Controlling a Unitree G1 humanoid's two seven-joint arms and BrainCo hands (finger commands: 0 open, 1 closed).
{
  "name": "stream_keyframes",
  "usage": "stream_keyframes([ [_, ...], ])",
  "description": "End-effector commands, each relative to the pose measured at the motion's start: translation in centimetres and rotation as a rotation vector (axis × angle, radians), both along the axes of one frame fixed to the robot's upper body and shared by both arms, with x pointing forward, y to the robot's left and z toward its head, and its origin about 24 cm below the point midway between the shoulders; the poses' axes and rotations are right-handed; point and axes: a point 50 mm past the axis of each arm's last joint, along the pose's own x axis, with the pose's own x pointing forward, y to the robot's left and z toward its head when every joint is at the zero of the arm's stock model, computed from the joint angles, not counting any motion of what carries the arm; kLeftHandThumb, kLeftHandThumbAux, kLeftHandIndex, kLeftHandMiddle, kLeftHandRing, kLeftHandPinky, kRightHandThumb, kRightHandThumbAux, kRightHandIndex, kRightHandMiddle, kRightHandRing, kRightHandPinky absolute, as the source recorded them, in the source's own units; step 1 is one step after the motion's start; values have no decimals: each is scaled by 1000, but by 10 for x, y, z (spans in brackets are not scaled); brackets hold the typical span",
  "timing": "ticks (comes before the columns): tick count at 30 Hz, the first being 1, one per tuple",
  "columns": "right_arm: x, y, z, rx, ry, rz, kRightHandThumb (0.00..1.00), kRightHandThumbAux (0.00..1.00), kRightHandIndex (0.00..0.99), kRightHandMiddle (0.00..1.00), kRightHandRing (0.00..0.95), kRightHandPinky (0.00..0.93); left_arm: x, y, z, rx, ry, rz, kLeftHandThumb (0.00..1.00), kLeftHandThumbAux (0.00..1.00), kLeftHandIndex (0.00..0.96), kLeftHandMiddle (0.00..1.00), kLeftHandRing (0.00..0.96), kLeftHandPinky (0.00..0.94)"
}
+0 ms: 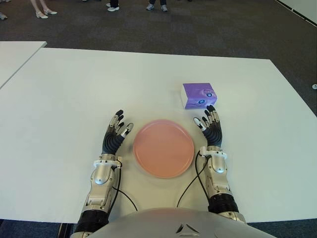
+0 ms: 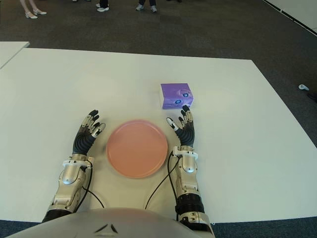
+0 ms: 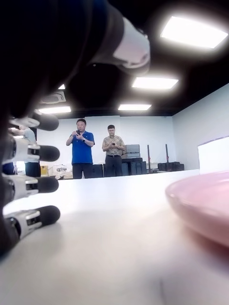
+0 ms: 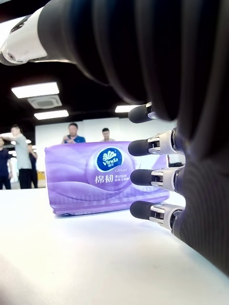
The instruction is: Put the tissue paper into the plate.
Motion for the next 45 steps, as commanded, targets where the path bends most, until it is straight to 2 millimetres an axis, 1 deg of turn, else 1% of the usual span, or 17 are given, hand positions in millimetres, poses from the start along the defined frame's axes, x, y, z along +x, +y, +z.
stream_keyframes([
  [1,-21,1,-31,22,162,-11,143,709,11,38,16,37,-6,1,-14,-2,82,25,0,526,0,0,0,0],
  [9,-22,1,-31,23,169,-10,138,708,11,37,14,40,-6,2,-15,2,78,31,0,523,0,0,0,0],
  [23,-26,-2,-32,5,231,-2,139,706,17,30,7,34,-5,3,-17,-3,81,29,0,517,0,0,0,0],
  [45,-31,-2,-27,7,237,11,151,704,11,21,1,32,-3,4,-19,24,90,34,0,510,0,0,0,0],
])
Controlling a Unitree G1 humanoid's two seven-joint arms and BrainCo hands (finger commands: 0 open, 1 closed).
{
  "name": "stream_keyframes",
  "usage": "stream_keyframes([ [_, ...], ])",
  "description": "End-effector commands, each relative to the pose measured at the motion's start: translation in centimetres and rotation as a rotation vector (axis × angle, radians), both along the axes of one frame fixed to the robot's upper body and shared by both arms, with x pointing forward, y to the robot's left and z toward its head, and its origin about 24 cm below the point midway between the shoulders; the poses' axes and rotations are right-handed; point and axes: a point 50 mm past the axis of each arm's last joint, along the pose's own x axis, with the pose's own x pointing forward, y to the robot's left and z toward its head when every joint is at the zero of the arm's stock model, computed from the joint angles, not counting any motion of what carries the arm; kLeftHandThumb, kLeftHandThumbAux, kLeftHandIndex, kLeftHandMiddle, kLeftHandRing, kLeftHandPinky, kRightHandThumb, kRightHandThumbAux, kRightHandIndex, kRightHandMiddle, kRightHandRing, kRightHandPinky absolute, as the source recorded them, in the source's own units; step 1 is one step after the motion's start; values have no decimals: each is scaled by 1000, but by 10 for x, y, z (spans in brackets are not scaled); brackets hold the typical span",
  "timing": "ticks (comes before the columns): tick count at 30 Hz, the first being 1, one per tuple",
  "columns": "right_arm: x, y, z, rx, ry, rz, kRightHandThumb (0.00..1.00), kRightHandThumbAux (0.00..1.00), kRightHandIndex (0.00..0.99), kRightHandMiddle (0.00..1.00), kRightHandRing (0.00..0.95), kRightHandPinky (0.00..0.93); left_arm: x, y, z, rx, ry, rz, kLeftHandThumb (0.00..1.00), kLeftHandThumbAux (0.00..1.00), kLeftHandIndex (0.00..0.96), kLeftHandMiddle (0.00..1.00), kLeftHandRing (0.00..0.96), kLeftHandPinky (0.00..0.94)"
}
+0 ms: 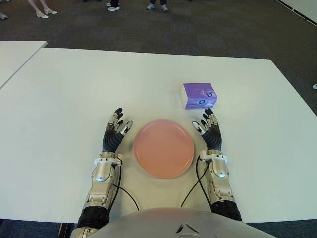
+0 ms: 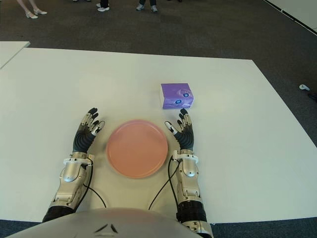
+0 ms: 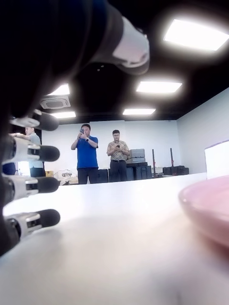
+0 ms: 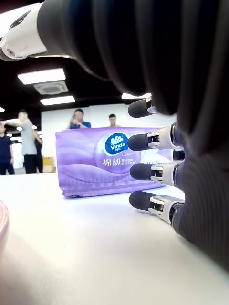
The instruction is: Put the tissue paper into the plate.
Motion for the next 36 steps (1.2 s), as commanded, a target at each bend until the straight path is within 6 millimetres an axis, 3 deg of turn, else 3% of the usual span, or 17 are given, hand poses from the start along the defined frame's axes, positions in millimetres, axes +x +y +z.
stream_keyframes([
  [1,-19,-1,-27,16,167,-7,150,705,10,22,2,31,-9,3,-16,15,97,22,0,510,0,0,0,0],
  [36,-22,-1,-23,23,160,4,137,719,0,15,0,29,-8,4,-18,5,82,40,0,537,0,0,0,0],
])
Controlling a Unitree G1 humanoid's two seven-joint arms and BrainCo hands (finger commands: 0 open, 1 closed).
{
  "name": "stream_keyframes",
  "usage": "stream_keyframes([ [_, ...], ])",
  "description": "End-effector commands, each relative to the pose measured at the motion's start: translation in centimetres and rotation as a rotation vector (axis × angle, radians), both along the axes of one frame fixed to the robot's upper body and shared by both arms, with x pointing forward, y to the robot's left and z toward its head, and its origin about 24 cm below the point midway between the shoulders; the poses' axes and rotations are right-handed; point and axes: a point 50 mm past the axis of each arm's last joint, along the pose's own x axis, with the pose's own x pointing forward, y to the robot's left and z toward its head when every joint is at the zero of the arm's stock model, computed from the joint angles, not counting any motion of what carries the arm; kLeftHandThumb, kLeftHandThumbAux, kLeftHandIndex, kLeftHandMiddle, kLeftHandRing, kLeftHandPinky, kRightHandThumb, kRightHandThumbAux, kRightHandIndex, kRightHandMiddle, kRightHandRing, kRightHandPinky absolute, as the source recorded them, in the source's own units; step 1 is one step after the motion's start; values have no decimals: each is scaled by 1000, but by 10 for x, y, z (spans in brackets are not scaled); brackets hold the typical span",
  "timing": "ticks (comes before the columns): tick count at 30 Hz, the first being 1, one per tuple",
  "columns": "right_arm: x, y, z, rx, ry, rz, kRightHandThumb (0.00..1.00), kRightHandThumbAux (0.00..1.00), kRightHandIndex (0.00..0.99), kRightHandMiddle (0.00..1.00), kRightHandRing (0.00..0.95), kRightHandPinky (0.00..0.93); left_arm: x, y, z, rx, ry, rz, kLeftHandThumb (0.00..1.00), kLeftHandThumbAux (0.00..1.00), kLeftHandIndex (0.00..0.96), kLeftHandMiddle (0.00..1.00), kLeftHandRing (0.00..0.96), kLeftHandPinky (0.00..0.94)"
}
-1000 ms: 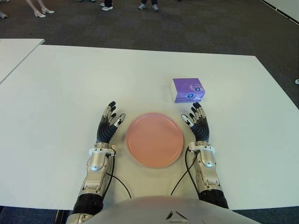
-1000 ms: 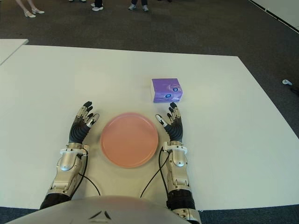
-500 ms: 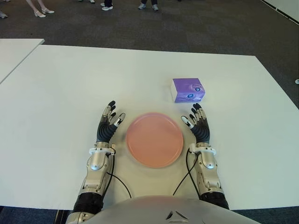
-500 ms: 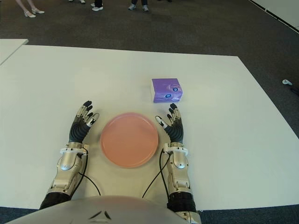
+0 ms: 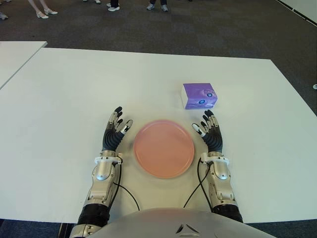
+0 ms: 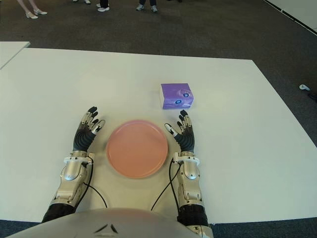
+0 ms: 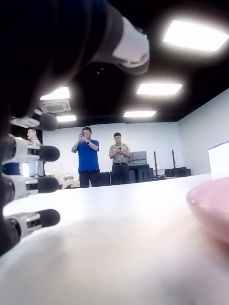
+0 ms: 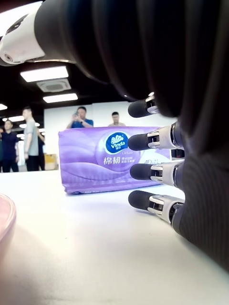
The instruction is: Put the tissue paper into the plate.
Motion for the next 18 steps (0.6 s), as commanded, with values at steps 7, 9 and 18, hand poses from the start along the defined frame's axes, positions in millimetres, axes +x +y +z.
stream_keyframes([
  [7,-16,0,-24,20,143,-7,139,720,0,15,0,26,-10,3,-18,-4,98,21,0,534,0,0,0,0],
  [9,-16,0,-24,20,142,-5,142,722,0,15,0,26,-10,3,-18,-3,98,20,0,533,0,0,0,0],
  [18,-16,-1,-24,20,141,2,147,726,0,13,0,21,-10,2,-18,4,96,13,0,533,0,0,0,0],
])
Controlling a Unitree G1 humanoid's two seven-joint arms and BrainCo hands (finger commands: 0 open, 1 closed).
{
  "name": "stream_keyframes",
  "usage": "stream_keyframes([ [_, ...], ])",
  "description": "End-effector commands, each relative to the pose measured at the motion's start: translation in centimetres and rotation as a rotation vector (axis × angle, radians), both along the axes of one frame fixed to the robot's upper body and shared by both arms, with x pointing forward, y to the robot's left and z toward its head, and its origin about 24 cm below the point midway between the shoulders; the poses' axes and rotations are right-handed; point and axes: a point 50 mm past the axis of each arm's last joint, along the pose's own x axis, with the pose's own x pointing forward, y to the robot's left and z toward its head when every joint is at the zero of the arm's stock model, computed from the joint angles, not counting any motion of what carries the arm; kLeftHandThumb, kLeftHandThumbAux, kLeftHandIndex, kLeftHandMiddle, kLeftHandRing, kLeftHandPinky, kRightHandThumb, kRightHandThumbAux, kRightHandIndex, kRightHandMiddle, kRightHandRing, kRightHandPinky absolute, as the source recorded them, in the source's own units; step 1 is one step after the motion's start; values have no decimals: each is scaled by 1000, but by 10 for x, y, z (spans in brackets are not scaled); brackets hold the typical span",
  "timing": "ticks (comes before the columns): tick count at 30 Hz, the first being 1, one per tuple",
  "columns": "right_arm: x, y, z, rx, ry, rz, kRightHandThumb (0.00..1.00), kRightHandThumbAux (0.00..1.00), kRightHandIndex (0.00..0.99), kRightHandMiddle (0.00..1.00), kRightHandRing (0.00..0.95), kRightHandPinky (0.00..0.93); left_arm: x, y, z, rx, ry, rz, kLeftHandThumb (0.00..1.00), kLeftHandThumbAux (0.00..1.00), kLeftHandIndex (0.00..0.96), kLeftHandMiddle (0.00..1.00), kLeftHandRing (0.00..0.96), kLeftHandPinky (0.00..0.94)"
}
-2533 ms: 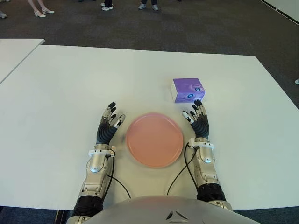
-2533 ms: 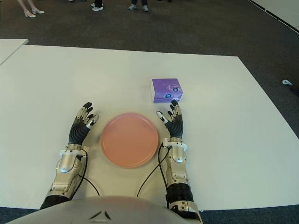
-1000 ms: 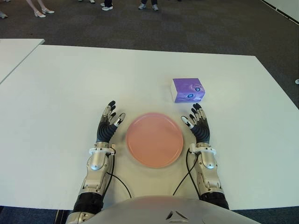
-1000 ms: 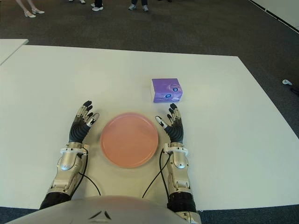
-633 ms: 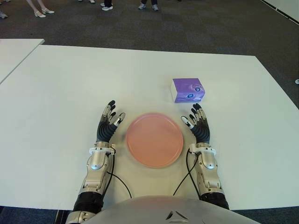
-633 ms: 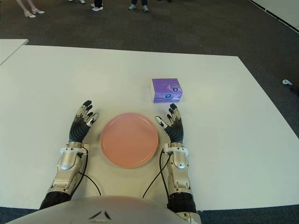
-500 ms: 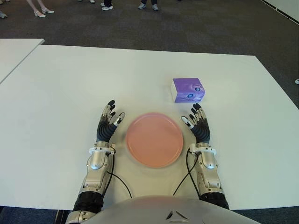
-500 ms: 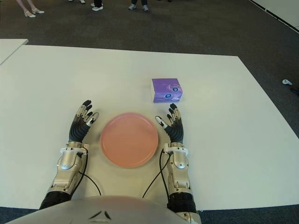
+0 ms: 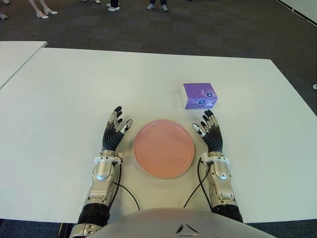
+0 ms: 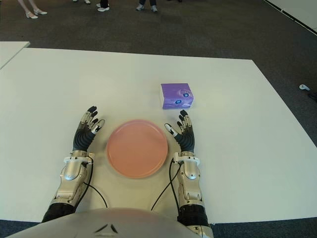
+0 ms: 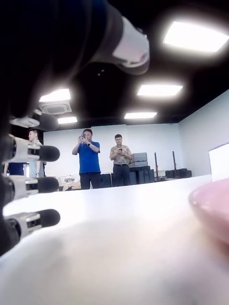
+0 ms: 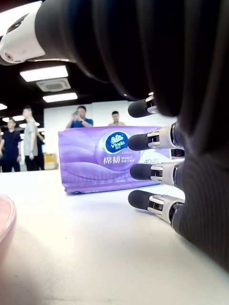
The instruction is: Put the tissue paper into the plate.
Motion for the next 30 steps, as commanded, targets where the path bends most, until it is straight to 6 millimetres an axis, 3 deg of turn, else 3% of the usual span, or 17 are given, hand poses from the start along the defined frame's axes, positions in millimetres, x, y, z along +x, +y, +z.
stream_keyframes([
  [1,-16,-1,-24,16,142,-6,146,725,0,12,0,20,-11,2,-18,2,104,14,0,533,0,0,0,0],
  [30,-16,-1,-24,9,134,-7,147,720,0,13,0,30,-10,2,-17,4,100,27,0,525,0,0,0,0],
])
